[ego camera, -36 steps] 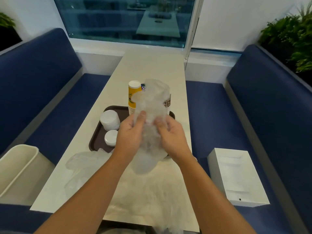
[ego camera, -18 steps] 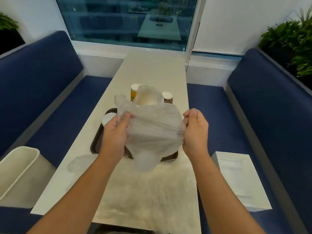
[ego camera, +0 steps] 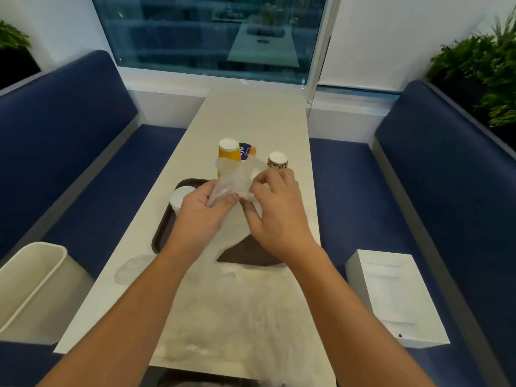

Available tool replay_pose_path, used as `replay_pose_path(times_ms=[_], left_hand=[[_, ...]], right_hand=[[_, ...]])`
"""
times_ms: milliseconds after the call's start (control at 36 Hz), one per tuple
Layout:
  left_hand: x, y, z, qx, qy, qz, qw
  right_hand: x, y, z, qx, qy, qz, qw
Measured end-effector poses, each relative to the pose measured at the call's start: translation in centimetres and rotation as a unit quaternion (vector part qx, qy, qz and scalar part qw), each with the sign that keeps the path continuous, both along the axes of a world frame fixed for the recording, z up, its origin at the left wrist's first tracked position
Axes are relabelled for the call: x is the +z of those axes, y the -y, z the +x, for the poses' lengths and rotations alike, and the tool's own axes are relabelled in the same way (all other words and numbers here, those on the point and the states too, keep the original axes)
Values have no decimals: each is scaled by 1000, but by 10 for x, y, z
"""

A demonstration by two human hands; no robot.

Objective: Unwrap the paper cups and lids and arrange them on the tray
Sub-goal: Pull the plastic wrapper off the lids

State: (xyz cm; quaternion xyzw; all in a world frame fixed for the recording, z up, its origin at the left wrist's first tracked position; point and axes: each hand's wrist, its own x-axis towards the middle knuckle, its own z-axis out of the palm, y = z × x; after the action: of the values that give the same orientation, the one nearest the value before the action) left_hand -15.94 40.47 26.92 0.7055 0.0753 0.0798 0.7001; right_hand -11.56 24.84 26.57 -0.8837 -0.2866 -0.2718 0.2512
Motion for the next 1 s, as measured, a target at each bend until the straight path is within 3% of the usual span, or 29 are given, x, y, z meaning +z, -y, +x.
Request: replay_pose_path(times_ms=[83,167,250,333,389,444,500,528,583,639,694,778,861,1000], left_hand=[[0,-11,2,28,-35,18,999],[3,-17,3,33,-56,28,997],[9,-19,6,22,-28,16,999],[12,-20,10,4,-9,-13,1000],[12,-21,17,-21,-11,15,1000],[11,-21,25,-47,-21,66,997],[10,-19,29,-74,-35,115,990],[9,-20,31,-78,-38,134,987],[4,-25,34,-55,-38,162,984],[1,-32,36,-37,-53,178,982],[0,-34,33,-39,-77,177,980],[0,-29,32,-44,-72,136,987],[2,-23,34,-9,-33,118,992],[6,-18,39,29,9,160,987]], right_hand=[[7,1,-7,91,102,75,988],[17,0,-12,194,88,75,974],[28,-2,-14,198,-159,111,961],[36,3,-13,243,-410,149,866],[38,6,-13,288,-473,90,828],[27,5,-12,279,-484,24,829],[13,2,-11,224,-431,-15,874],[6,1,-10,190,-402,-2,896],[6,3,-10,138,-370,120,911],[9,7,-9,127,-315,246,908],[15,10,-10,153,-291,303,894],[22,9,-15,196,-344,366,842],[28,11,-16,255,-391,297,833],[32,15,-16,290,-512,32,808]])
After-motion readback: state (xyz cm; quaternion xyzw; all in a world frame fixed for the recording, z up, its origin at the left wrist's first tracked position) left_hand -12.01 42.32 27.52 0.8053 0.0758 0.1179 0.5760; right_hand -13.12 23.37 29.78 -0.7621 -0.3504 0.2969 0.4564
